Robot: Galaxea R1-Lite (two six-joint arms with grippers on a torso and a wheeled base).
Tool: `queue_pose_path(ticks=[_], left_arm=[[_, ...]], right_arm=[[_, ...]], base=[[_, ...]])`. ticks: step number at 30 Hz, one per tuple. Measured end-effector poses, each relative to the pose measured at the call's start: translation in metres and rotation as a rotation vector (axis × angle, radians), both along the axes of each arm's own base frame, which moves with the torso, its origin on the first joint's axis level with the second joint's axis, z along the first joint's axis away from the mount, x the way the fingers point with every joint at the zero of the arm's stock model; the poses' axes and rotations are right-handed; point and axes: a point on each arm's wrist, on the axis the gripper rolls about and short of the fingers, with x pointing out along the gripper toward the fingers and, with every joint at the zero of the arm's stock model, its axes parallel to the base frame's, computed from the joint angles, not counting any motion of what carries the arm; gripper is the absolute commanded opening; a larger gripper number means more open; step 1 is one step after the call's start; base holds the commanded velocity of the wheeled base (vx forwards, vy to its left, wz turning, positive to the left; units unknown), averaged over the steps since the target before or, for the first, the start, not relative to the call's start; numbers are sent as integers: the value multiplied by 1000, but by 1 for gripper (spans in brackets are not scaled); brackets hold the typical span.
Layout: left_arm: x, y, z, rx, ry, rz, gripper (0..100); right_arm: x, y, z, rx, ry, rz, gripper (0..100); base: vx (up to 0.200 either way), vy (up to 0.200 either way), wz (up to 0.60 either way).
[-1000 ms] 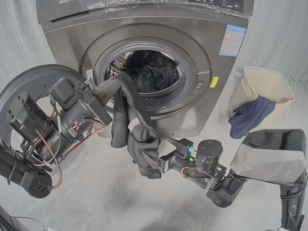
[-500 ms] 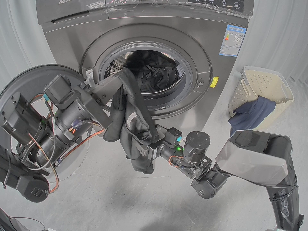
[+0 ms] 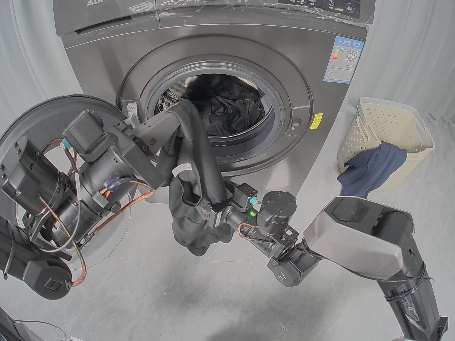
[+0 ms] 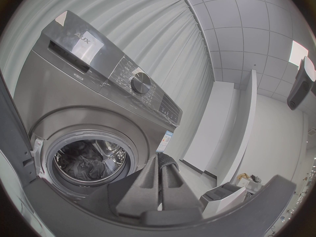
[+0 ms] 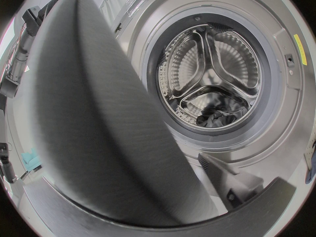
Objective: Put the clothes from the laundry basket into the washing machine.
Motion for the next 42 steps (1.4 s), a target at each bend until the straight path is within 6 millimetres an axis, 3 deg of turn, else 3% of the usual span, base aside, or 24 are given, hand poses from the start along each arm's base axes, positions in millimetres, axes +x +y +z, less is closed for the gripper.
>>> queue_pose_path(ticks=[7, 13, 23, 30, 35, 36, 42], left_arm=[[12, 12, -2, 4, 13, 69, 0], [26, 24, -13, 30, 45, 136, 0], [42, 34, -80, 226, 208, 206, 0], [47, 33, -125, 361, 317, 177, 0], [49, 32, -138, 388, 357, 169, 0], [49, 32, -140, 392, 362, 168, 100], [50, 31, -146, 404, 382, 153, 100]], right_arm=[[10, -16, 3, 4, 2, -51, 0], [5, -40, 29, 10, 1, -97, 0], [-11, -56, 82, 67, -55, -123, 0], [-22, -49, 104, 107, -94, -93, 0], [-26, -45, 111, 126, -104, -80, 0], [-27, -45, 112, 128, -105, -78, 0], [-27, -46, 114, 133, -111, -79, 0]], base=[[0, 0, 0], [0, 0, 0], [0, 0, 0], [0, 0, 0], [0, 0, 0], [0, 0, 0], [0, 0, 0]])
